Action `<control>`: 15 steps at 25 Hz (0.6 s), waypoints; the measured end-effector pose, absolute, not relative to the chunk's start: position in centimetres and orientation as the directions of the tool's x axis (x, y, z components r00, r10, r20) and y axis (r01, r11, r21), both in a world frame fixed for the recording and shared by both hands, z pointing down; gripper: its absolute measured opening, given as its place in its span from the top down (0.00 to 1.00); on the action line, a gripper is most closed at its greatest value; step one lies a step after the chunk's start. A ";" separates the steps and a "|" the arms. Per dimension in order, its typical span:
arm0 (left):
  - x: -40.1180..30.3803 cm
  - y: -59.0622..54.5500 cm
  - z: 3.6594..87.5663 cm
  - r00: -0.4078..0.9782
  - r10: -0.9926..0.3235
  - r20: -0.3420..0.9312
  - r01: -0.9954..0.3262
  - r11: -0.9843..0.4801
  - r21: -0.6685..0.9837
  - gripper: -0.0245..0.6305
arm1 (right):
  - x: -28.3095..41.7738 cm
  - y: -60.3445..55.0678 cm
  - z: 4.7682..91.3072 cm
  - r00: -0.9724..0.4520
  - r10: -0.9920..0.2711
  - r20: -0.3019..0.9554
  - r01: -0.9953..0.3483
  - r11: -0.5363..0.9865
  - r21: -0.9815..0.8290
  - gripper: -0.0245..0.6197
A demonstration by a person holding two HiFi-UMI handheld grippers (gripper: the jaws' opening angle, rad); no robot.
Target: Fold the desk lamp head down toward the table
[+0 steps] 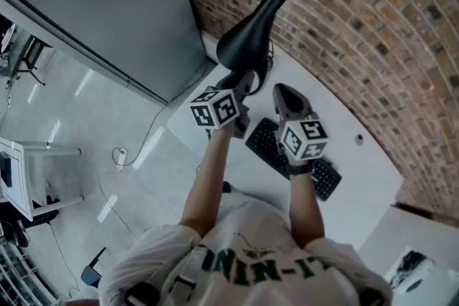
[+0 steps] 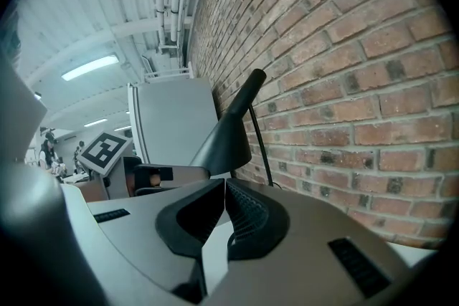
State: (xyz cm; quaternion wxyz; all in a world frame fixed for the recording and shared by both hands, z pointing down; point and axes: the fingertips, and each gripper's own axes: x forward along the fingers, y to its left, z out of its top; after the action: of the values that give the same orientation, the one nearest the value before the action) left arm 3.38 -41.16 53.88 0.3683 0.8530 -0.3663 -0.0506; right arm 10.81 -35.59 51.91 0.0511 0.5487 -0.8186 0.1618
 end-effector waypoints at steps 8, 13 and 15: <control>4.2 -41.7 54.8 0.745 -0.645 0.170 -0.549 -0.450 0.704 0.86 | 11.3 -35.9 52.3 -0.380 -0.883 0.274 -0.920 0.331 -0.211 0.95; 4.8 -42.1 55.5 0.753 -0.636 0.169 -0.532 -0.438 0.724 0.86 | 11.9 -36.0 52.3 -0.367 -0.889 0.275 -0.924 0.315 -0.215 0.95; 5.1 -42.3 55.8 0.757 -0.631 0.168 -0.525 -0.435 0.732 0.86 | 12.2 -36.0 52.5 -0.362 -0.890 0.278 -0.926 0.310 -0.215 0.95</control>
State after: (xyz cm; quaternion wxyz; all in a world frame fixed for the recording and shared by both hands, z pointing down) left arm 5.05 -42.31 55.80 0.4069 0.8444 -0.3421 -0.0654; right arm 12.19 -36.05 52.47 0.0534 0.5622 -0.8075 0.1704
